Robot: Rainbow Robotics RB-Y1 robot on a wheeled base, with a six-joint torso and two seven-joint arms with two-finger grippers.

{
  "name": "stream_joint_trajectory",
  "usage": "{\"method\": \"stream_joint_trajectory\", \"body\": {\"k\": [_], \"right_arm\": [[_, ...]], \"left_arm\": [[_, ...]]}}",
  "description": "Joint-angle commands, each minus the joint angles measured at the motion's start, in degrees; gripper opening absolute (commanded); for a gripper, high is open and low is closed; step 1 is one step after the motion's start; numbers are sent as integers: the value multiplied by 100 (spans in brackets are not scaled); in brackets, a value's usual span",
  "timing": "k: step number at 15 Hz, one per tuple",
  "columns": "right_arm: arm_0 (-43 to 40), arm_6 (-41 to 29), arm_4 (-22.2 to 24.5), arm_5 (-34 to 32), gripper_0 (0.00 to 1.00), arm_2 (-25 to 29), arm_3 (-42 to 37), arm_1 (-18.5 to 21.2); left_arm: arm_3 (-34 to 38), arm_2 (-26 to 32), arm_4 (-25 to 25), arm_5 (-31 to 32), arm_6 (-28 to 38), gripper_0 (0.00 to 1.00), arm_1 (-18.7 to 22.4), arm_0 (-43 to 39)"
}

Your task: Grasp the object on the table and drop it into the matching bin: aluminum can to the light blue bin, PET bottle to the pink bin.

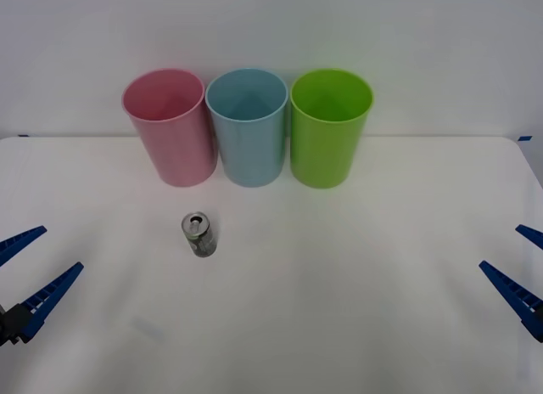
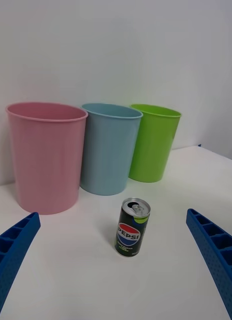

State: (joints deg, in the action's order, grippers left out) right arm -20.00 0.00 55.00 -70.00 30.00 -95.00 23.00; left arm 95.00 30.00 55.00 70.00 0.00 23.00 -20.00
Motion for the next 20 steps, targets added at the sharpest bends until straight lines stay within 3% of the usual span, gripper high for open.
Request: {"method": "stream_joint_trajectory", "body": {"k": [1,9,16,20], "right_arm": [[0,0,0,0,100,0,0,0],[0,0,0,0,100,0,0,0],[0,0,0,0,100,0,0,0],[0,0,0,0,100,0,0,0]], "left_arm": [[0,0,0,0,0,100,0,0],[-17,-240,37,-118,-150,100,-6,-30],[-26,-539,591,-329,-369,100,-6,-171],[-386,-803,582,-514,-1002,100,-24,-162]]}}
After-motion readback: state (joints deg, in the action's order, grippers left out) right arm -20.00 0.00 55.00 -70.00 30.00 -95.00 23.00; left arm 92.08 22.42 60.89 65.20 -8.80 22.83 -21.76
